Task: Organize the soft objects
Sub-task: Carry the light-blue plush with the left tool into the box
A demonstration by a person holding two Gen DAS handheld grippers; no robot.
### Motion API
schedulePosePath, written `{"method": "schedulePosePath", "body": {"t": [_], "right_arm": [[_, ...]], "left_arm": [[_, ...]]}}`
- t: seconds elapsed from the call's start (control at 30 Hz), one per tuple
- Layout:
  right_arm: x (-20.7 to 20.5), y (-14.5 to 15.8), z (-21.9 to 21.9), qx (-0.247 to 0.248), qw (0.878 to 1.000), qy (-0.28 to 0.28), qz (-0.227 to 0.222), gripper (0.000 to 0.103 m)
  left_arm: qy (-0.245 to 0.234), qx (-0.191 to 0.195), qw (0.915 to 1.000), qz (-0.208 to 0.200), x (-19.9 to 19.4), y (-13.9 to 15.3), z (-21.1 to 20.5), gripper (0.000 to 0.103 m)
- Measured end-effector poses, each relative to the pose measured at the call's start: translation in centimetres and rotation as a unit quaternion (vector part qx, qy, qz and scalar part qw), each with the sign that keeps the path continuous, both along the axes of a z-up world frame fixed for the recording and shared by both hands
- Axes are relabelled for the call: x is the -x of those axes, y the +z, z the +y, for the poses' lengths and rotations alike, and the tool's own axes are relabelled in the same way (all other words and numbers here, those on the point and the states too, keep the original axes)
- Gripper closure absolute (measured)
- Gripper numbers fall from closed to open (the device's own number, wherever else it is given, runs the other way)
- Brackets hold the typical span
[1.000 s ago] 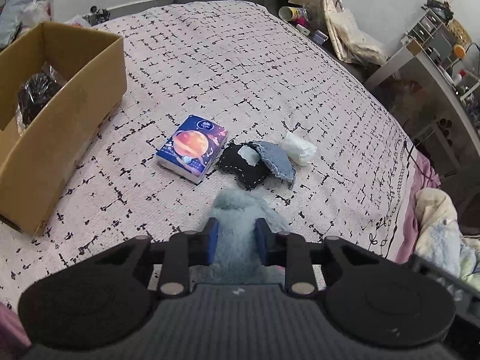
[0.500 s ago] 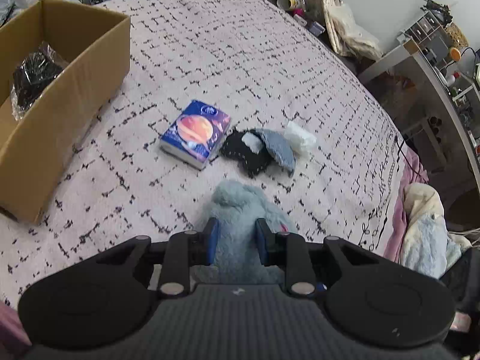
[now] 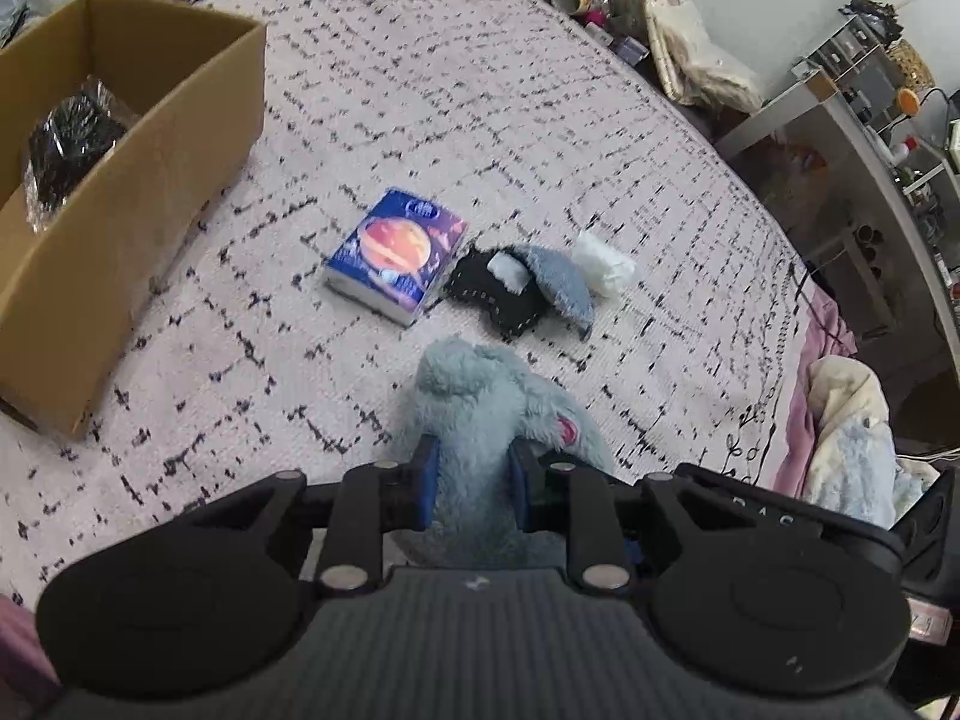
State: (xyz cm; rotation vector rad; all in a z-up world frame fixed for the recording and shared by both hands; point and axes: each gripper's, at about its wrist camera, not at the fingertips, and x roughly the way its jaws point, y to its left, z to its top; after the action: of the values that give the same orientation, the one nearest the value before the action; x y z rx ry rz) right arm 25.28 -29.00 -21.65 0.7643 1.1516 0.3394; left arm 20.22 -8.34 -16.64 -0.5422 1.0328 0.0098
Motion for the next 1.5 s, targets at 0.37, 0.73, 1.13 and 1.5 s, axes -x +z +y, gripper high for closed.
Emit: {"method": "schedulePosePath", "body": {"t": [0.37,0.73,1.13,1.5], "right_arm": [[0.3,2.8,2.0,-0.011,0.997,0.02,-0.075,0.081],[0.7,4.7,4.1,-0.029,0.991,0.024,-0.13,0.081],[0.9,7.2,7.4,-0.034,0.98,0.053,-0.19,0.081],[0.6,9.3,10.3,-0.044,0.969,0.082,-0.227,0.081]], "left_arm": [[-0.004,-0.014,0.999,-0.043,-0.1,3.5,1.7,0.083],[0.0,-0.028,0.9963,-0.081,0.6,6.1,3.8,0.083],[0.021,-0.03,0.9924,-0.118,1.8,8.3,7.1,0.084],[0.037,-0.023,0.9888,-0.143,2.3,10.2,10.4,0.084]]}}
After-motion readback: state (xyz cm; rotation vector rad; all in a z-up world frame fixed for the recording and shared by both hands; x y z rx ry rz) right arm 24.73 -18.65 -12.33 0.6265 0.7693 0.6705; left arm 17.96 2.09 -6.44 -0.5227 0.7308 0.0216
